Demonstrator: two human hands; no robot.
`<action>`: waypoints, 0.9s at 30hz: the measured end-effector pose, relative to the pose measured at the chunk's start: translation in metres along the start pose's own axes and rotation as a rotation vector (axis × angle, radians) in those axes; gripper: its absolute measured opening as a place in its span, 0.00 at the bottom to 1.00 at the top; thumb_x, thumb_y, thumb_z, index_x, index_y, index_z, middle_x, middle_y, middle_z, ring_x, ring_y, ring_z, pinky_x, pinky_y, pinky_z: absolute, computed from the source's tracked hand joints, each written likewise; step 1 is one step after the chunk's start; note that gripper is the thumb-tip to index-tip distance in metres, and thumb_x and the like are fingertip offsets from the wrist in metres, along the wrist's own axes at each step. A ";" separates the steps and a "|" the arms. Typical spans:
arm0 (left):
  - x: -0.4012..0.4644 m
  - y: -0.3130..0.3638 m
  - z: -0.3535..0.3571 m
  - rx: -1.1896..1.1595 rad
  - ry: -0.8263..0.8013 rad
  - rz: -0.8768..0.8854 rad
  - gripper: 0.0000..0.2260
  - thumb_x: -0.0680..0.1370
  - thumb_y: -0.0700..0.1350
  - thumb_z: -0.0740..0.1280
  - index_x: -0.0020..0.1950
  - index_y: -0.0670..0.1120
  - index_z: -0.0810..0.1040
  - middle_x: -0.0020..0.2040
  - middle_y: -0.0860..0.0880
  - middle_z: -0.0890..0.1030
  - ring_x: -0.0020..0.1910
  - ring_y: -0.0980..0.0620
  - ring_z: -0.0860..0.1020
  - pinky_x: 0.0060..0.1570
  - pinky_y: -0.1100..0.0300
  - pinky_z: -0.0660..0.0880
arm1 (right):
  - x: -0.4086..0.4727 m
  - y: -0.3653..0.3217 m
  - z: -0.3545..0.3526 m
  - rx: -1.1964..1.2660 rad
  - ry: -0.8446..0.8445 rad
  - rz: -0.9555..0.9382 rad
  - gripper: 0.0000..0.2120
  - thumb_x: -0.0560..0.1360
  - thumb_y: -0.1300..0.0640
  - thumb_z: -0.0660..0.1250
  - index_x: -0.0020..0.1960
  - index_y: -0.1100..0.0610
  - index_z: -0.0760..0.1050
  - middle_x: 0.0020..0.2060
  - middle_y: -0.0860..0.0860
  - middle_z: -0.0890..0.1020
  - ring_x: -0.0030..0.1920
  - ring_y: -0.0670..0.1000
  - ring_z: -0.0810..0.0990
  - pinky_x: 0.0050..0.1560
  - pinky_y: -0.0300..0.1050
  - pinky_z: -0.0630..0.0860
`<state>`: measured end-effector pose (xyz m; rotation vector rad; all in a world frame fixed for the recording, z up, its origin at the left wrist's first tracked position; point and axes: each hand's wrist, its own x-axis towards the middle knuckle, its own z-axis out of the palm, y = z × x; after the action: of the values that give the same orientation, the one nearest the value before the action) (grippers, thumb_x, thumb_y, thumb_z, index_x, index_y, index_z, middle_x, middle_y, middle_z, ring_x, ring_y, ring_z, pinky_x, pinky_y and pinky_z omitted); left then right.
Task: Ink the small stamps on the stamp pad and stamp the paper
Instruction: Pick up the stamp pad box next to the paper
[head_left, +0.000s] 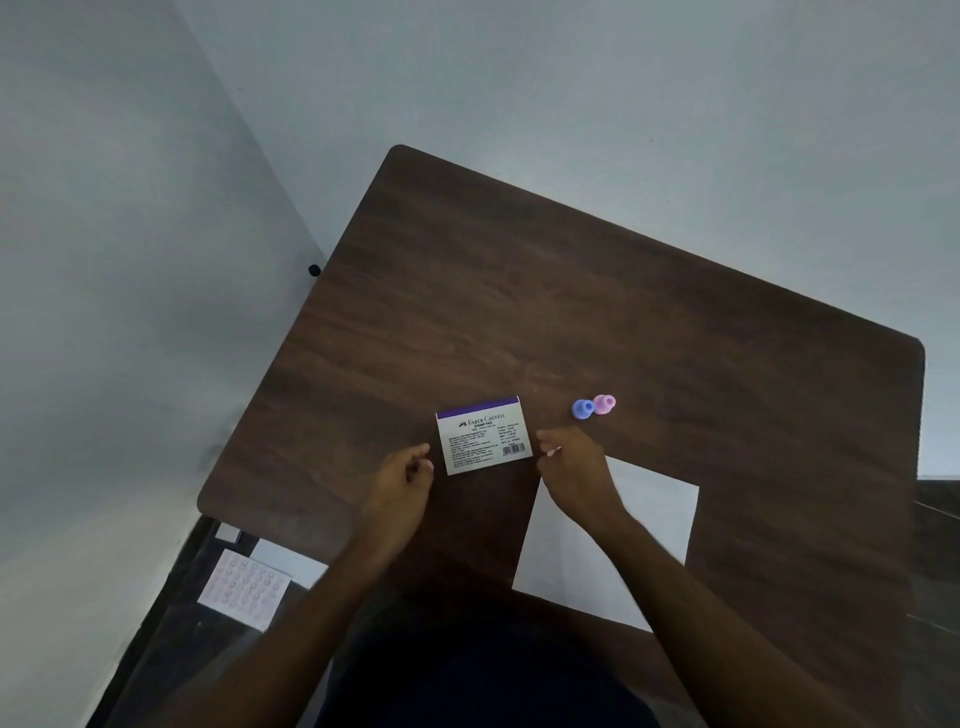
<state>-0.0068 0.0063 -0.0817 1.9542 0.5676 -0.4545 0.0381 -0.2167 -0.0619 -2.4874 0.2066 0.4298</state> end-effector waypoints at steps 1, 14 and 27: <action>-0.002 -0.002 0.002 0.018 -0.002 -0.012 0.14 0.79 0.47 0.64 0.64 0.49 0.76 0.60 0.50 0.78 0.51 0.61 0.76 0.51 0.66 0.72 | 0.000 0.002 0.001 0.009 -0.031 0.027 0.07 0.73 0.67 0.65 0.49 0.63 0.79 0.48 0.58 0.83 0.44 0.52 0.79 0.42 0.33 0.71; -0.031 0.004 0.020 0.089 -0.043 -0.007 0.20 0.77 0.42 0.65 0.70 0.48 0.71 0.64 0.53 0.72 0.59 0.56 0.71 0.60 0.60 0.71 | -0.008 0.002 0.004 0.099 -0.142 0.166 0.13 0.75 0.64 0.63 0.59 0.59 0.78 0.58 0.55 0.80 0.57 0.51 0.77 0.53 0.36 0.69; -0.034 0.039 0.000 -0.148 0.045 0.055 0.18 0.77 0.41 0.65 0.65 0.55 0.74 0.57 0.58 0.74 0.54 0.61 0.75 0.50 0.66 0.73 | 0.002 -0.025 -0.020 0.301 0.082 0.151 0.08 0.76 0.56 0.66 0.49 0.60 0.79 0.44 0.53 0.82 0.44 0.47 0.78 0.46 0.41 0.77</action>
<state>-0.0123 -0.0151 -0.0355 1.8374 0.5589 -0.3257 0.0512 -0.2086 -0.0336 -2.2023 0.4597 0.3315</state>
